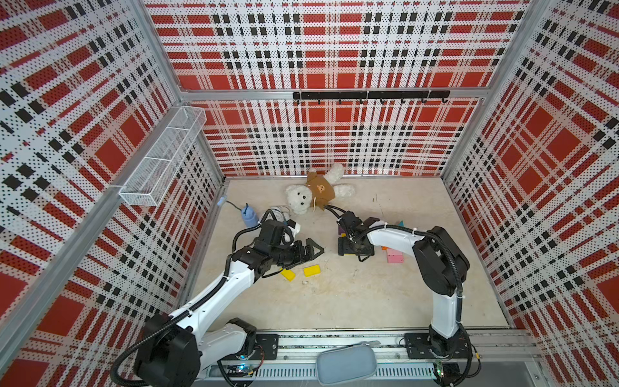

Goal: Assemble a carrot with building blocks
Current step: Assemble the building block at the center of the board.

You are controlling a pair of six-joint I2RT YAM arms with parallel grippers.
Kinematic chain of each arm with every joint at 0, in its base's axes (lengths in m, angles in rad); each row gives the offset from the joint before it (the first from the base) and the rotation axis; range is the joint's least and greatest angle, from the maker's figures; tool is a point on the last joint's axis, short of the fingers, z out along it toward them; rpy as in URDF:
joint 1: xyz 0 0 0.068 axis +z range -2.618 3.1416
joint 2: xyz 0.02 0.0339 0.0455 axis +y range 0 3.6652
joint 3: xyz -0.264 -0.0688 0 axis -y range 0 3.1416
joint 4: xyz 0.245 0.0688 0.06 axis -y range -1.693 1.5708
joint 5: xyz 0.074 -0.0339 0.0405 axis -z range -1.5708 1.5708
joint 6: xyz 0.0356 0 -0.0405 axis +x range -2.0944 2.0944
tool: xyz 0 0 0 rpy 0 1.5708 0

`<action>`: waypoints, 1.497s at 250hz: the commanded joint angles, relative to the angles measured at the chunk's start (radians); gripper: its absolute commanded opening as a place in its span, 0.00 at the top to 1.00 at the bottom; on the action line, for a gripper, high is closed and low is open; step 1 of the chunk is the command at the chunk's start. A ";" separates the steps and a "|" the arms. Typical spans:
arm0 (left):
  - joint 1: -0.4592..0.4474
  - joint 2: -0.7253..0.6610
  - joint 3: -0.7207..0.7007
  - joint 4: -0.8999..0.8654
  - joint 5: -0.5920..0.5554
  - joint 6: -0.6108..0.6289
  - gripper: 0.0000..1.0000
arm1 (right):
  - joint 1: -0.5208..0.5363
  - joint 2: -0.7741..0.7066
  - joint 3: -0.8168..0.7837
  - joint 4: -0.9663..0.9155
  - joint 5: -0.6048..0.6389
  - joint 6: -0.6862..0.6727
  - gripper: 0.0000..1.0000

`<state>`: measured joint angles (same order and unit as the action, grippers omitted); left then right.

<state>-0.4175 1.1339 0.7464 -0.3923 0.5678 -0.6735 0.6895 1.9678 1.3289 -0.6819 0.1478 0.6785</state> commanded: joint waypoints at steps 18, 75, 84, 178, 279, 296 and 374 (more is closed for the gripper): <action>0.002 -0.020 -0.010 0.018 0.003 -0.002 0.01 | 0.001 0.021 0.002 0.024 0.031 0.019 0.08; -0.001 -0.016 -0.008 0.017 0.006 -0.001 0.00 | 0.003 0.026 0.016 0.021 0.027 0.013 0.08; -0.001 -0.017 -0.009 0.018 0.005 -0.001 0.01 | 0.004 0.028 0.016 0.021 0.027 0.012 0.08; -0.002 -0.017 -0.009 0.018 0.007 -0.001 0.00 | 0.004 0.009 0.013 0.033 0.012 0.006 0.00; -0.004 -0.016 -0.007 0.018 0.009 -0.002 0.01 | 0.008 -0.040 0.014 0.000 0.032 -0.010 0.00; -0.004 -0.016 -0.007 0.019 0.009 -0.002 0.00 | 0.010 -0.051 0.012 -0.005 0.031 -0.014 0.00; -0.008 -0.013 -0.007 0.019 0.004 -0.001 0.01 | 0.025 -0.152 -0.046 -0.032 0.031 -0.090 0.00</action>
<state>-0.4187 1.1316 0.7448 -0.3893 0.5694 -0.6735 0.7082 1.8835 1.3190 -0.7010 0.1658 0.6308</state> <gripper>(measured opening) 0.993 0.996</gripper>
